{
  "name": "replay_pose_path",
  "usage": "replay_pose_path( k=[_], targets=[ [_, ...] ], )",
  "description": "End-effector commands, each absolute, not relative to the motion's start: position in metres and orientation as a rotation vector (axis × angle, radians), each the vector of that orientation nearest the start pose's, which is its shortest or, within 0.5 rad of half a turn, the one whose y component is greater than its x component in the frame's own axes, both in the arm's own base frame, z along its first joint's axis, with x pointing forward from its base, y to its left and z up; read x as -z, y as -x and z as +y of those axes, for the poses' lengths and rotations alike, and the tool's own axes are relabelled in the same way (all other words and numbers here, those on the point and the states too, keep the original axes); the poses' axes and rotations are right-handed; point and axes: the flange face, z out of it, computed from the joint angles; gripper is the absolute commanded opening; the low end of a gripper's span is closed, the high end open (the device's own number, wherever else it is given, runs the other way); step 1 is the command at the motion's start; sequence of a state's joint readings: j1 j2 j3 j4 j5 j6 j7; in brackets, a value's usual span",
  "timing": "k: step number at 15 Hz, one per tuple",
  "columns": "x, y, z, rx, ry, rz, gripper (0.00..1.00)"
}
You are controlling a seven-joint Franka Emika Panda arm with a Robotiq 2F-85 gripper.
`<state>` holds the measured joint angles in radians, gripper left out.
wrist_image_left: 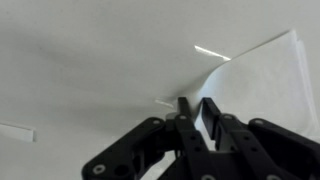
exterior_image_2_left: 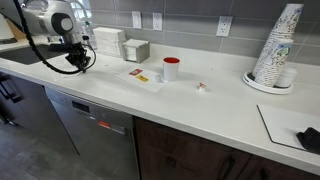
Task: Move one napkin from the left to the right
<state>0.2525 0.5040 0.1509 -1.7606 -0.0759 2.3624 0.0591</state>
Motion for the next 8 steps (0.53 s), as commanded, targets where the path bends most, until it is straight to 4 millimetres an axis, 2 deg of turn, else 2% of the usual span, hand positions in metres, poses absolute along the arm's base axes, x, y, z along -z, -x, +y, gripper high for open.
replay_pose_path(
  k=[1, 5, 8],
  targets=[
    [-0.302, -0.619, 0.259, 0.111, 3.066, -0.614, 0.0],
    [-0.322, -0.614, 0.265, 0.116, 3.062, -0.623, 0.0],
    [-0.352, -0.605, 0.266, 0.182, 3.06, -0.604, 0.0]
  ],
)
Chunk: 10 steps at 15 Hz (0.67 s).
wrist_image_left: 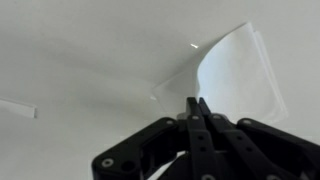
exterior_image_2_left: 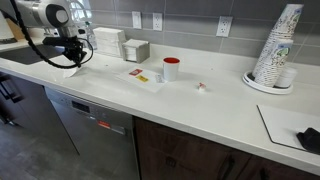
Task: Move one napkin from the left to the right
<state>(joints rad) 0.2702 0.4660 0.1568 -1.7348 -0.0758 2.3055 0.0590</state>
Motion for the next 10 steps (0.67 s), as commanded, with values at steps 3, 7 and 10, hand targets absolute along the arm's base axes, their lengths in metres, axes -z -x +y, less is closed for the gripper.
replay_pose_path(
  k=[3, 7, 10],
  targets=[
    [-0.384, -0.594, 0.252, 0.248, 3.076, -0.523, 0.0],
    [-0.409, -0.575, 0.216, 0.309, 3.043, -0.412, 0.0],
    [-0.404, -0.566, 0.182, 0.352, 2.986, -0.326, 0.0]
  ],
)
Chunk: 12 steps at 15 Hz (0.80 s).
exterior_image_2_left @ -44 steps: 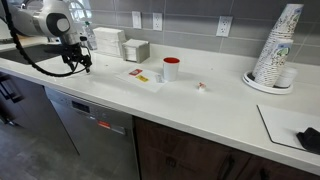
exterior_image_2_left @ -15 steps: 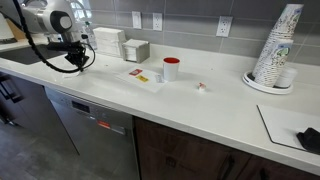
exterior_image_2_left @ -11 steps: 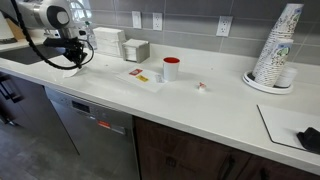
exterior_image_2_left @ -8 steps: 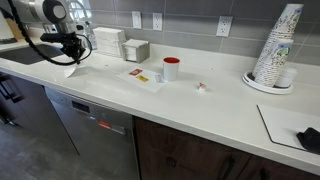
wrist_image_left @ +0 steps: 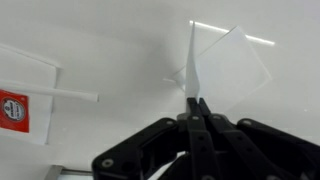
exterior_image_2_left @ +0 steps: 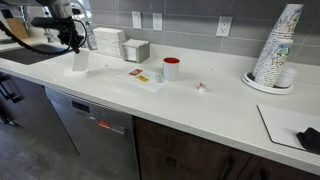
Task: Move one napkin from the left to the right
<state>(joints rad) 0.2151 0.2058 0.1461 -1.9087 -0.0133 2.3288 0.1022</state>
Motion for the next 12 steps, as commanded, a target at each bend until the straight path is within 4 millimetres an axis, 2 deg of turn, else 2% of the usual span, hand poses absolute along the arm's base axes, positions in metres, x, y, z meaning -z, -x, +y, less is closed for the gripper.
replay_pose_path(
  k=[1, 3, 8, 12],
  targets=[
    [-0.398, -0.563, 0.168, 0.367, 2.973, -0.288, 0.0],
    [-0.382, -0.558, 0.142, 0.411, 2.947, -0.263, 0.0],
    [-0.322, -0.545, 0.081, 0.395, 2.902, -0.254, 0.0],
    [-0.298, -0.532, 0.036, 0.375, 2.895, -0.271, 0.0]
  ],
)
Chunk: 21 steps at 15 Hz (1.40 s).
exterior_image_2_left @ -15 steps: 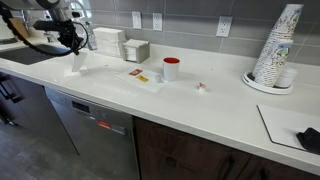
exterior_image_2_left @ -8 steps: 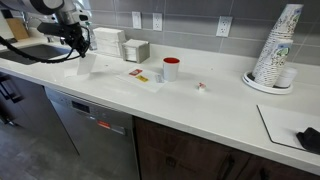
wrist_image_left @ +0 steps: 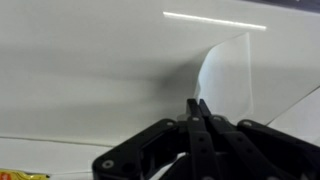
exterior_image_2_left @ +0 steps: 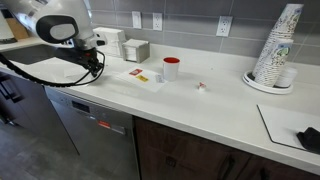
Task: Move one napkin from the left to the right
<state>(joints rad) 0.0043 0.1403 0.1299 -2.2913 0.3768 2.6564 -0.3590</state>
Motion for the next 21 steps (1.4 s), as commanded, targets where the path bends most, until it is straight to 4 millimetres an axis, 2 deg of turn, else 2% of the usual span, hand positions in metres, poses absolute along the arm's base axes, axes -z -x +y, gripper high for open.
replay_pose_path(
  k=[1, 4, 5, 6, 10, 11, 13, 14, 18, 21],
  targets=[
    [-0.294, -0.53, 0.027, 0.367, 2.888, -0.28, 0.0],
    [-0.284, -0.525, 0.003, 0.325, 2.895, -0.295, 0.0],
    [-0.283, -0.523, -0.004, 0.311, 2.904, -0.303, 0.26],
    [-0.282, -0.522, -0.009, 0.305, 2.912, -0.304, 0.28],
    [-0.286, -0.518, -0.021, 0.278, 2.949, -0.325, 0.55],
    [-0.287, -0.518, -0.022, 0.27, 2.956, -0.338, 0.58],
    [-0.29, -0.519, -0.022, 0.234, 2.966, -0.366, 0.58],
    [-0.291, -0.519, -0.021, 0.216, 2.965, -0.385, 0.52],
    [-0.298, -0.522, -0.013, 0.175, 2.962, -0.447, 0.42],
    [-0.304, -0.53, -0.009, 0.199, 2.962, -0.468, 0.38]
  ],
)
